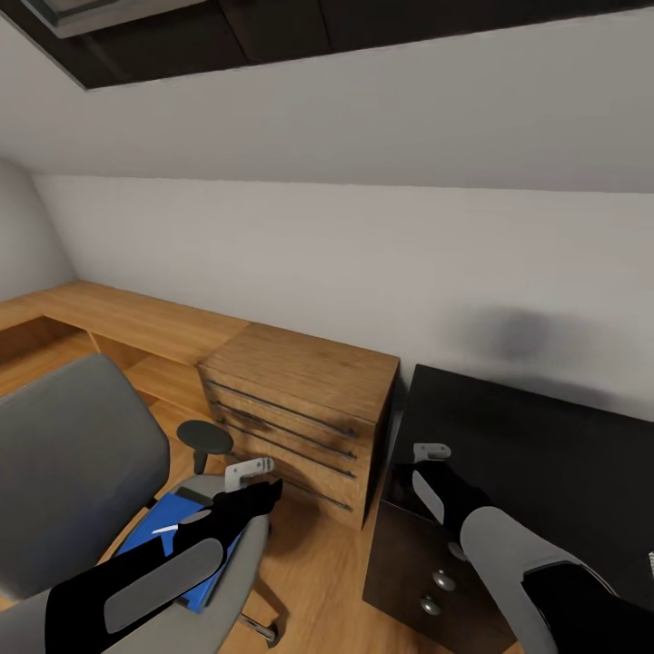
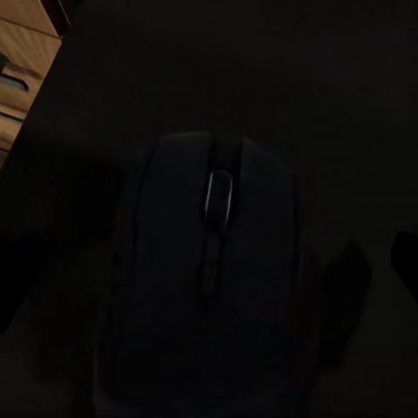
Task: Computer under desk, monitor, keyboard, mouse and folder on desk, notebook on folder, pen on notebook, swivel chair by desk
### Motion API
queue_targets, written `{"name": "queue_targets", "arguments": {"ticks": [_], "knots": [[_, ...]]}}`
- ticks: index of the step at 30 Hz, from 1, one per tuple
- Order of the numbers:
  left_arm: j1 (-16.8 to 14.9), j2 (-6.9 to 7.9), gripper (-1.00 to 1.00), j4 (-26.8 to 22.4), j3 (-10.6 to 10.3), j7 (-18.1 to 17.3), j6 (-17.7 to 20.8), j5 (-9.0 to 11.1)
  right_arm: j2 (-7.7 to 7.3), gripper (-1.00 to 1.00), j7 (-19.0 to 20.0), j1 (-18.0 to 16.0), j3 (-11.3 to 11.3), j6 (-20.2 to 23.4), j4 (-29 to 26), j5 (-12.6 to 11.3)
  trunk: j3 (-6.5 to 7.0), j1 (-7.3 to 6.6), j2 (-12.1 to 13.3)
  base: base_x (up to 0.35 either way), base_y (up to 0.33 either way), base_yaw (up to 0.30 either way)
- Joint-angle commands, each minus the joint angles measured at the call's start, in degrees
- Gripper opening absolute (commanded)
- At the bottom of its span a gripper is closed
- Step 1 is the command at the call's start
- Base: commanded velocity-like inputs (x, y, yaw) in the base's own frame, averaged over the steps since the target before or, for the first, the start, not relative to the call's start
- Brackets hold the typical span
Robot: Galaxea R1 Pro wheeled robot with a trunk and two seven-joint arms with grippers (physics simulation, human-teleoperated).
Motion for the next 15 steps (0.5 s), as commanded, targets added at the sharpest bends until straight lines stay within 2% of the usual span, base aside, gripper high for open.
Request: {"name": "queue_targets", "arguments": {"ticks": [1, 15], "knots": [[-0.1, 0.03, 1.0, -0.1, -0.1, 0.3, 0.2, 0.1, -0.04, 1.0, -0.4, 0.0, 0.5, 0.7, 0.0, -0.7, -0.07, 0.01, 0.0, 0.0, 0.0, 0.0], [-0.1, 0.03, 1.0, -0.1, -0.1, 0.3, 0.2, 0.1, -0.05, 1.0, -0.4, 0.0, 0.5, 3.8, -0.1, -1.4, -0.07, 0.01, 0.0, 0.0, 0.0, 0.0]]}}
